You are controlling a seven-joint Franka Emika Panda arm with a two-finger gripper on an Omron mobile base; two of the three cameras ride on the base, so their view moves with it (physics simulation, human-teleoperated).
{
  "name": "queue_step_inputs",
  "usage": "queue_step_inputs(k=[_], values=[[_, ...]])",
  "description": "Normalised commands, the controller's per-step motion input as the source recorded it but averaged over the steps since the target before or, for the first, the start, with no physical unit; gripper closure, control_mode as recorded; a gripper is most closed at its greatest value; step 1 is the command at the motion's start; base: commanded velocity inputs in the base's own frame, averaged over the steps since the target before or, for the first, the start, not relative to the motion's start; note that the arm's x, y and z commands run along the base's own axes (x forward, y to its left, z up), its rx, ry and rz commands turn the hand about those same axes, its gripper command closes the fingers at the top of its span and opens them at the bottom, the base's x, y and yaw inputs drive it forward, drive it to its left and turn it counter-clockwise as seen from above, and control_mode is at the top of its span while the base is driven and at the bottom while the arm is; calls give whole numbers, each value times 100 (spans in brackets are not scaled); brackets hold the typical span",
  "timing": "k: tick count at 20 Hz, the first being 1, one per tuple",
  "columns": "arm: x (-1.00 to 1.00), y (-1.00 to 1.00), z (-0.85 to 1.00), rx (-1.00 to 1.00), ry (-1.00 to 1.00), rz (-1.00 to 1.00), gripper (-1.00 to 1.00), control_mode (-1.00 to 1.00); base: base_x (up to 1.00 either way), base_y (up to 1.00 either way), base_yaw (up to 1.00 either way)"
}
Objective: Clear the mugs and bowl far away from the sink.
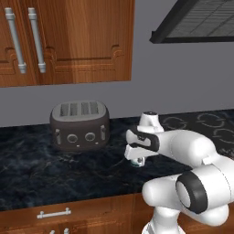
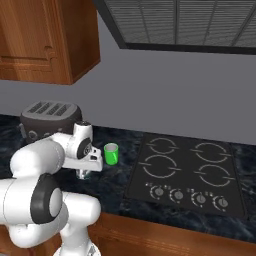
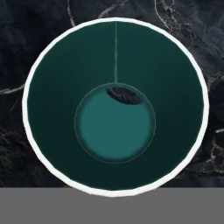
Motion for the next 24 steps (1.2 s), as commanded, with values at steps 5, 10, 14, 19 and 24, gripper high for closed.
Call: queue_step_inputs(k=[5, 10, 14, 19, 24], values=[[0, 5, -45, 1, 0, 0, -100, -100, 0, 0, 0], [-39, 0, -5, 0, 0, 0, -100, -100, 0, 0, 0], [-59, 0, 34, -1, 0, 0, -100, -100, 0, 0, 0], [-40, -5, 56, -1, -1, -1, -100, -100, 0, 0, 0], [-39, -21, 96, 0, -2, 0, -100, -100, 0, 0, 0]])
